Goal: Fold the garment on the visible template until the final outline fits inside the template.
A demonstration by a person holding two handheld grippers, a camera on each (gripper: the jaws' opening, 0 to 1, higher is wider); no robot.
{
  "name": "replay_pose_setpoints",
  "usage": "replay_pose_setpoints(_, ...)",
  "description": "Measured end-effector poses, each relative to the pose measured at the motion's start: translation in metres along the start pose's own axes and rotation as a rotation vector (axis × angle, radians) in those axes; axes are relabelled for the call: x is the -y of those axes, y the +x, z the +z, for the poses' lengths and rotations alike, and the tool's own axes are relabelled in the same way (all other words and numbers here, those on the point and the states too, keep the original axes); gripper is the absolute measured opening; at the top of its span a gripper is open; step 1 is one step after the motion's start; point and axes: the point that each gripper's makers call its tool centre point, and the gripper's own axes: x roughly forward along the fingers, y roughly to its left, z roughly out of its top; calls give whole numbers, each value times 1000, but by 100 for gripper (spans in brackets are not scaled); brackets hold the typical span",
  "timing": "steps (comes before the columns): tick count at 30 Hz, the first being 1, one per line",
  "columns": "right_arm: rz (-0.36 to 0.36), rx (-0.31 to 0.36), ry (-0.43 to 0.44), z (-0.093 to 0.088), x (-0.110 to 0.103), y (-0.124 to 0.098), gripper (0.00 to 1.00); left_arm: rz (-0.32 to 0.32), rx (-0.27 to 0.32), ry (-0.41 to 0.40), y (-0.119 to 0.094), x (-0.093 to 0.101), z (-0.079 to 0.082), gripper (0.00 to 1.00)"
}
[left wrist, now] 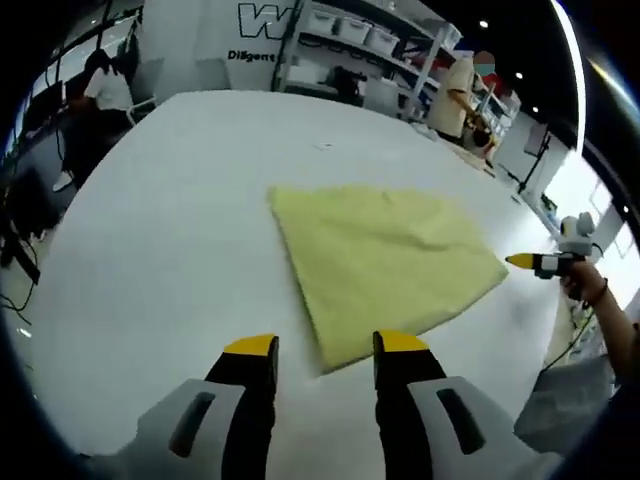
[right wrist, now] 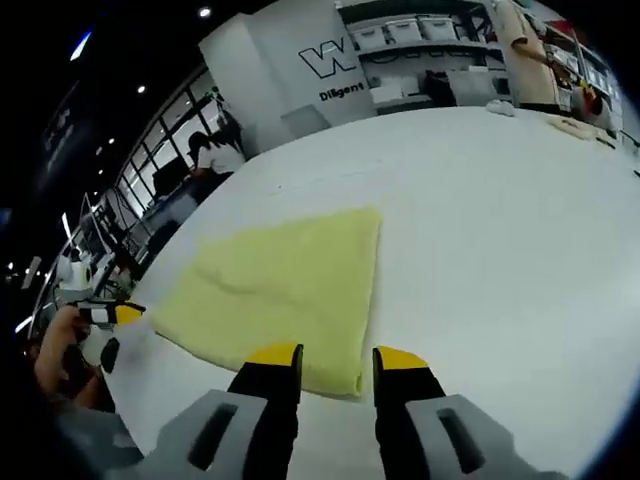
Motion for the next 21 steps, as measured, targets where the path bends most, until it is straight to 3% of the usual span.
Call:
replay_pose_setpoints(5, -32, -50, 15, -11, 8, 9, 19, 19, -43, -21, 11, 1, -9, 25)
replay_pose_setpoints(9, -33, -72, -6, -17, 10, 11, 8, 44, -75, -4, 11, 0, -19, 18)
replay_pose_setpoints(11, -31, -71, -5, -18, 11, 10, 6, 48, -82, 34, 12, -1, -22, 16)
replay_pose_setpoints(16, -33, -77, -2, -18, 11, 10, 4, 30, -73, 16, 16, 0, -22, 3)
replay_pose_setpoints(21, -40, -83, -18, -18, 14, 9, 0, 23, -85, 56, 16, 1, -25, 0)
